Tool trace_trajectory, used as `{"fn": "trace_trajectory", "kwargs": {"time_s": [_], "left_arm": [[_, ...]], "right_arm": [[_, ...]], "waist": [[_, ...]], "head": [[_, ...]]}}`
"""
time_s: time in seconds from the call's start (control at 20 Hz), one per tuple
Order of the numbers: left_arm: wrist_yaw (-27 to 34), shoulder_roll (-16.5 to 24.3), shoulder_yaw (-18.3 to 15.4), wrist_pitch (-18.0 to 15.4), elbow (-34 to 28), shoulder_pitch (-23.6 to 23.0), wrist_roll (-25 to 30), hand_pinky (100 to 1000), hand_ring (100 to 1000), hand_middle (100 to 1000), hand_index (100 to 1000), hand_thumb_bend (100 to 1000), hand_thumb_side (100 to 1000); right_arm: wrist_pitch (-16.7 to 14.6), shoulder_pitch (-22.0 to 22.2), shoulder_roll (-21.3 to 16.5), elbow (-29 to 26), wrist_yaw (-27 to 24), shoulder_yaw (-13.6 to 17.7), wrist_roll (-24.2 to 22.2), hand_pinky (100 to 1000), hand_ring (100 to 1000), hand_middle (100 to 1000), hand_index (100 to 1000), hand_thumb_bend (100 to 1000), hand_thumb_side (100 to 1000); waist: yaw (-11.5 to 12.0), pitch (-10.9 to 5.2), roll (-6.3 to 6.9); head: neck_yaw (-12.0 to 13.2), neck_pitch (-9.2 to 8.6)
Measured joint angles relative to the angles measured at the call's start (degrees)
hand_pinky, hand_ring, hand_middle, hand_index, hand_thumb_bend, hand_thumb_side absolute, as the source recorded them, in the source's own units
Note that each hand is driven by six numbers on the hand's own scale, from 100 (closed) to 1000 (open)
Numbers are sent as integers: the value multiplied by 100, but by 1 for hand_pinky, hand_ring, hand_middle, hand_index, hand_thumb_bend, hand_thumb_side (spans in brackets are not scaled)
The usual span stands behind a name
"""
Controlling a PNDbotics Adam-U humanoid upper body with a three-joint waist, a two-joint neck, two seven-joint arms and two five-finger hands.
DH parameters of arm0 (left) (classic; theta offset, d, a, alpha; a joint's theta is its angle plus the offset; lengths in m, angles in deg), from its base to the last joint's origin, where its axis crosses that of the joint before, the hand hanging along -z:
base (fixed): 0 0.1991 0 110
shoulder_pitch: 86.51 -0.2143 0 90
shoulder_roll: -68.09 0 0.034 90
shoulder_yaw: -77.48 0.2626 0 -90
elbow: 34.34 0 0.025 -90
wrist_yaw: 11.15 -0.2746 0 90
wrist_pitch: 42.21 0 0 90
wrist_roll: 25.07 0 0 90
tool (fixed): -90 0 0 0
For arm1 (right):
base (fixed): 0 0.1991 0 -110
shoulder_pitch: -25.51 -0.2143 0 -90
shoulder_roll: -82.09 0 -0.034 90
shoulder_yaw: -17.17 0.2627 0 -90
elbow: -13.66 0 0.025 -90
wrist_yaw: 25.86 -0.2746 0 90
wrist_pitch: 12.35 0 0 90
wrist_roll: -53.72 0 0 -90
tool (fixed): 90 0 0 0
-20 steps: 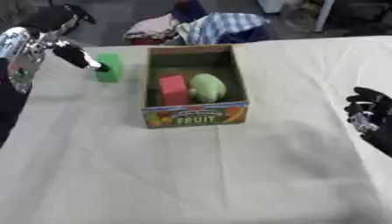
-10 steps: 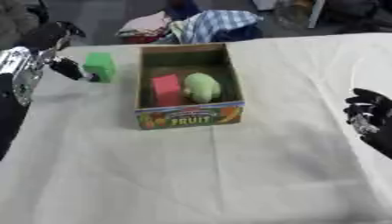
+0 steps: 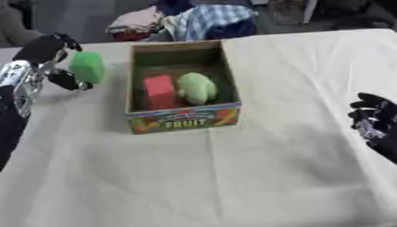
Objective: Pick up objects on the table and place them in the box.
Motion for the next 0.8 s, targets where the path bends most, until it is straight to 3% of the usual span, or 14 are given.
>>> {"fn": "trace_trajectory", "kwargs": {"time_s": [0.25,0.35,0.6,0.8], "left_arm": [[-224,0,-1,152,50,-26,-205,713,666,697,761,644,169],[-347,0,-11,241,89,-32,-304,695,628,647,716,607,122],[-627,-5,-71,456,160,-36,-728,537,390,374,433,454,100],[-613,-8,-103,553,197,-78,-1218,520,370,345,400,418,100]], "right_arm": [[-1,-8,2,0,-4,0,-1,611,719,729,887,100,491],[-2,-27,6,0,-5,-1,-2,611,719,729,887,100,493],[-8,-47,33,0,-7,-2,-8,611,719,729,887,100,497],[-12,-47,45,0,-14,-2,-12,611,719,729,887,100,497]], "waist": [[-67,69,2],[-84,89,2],[-115,105,2],[-77,104,-7]], "head": [[0,-3],[0,-4],[0,-20],[0,-21]]}}
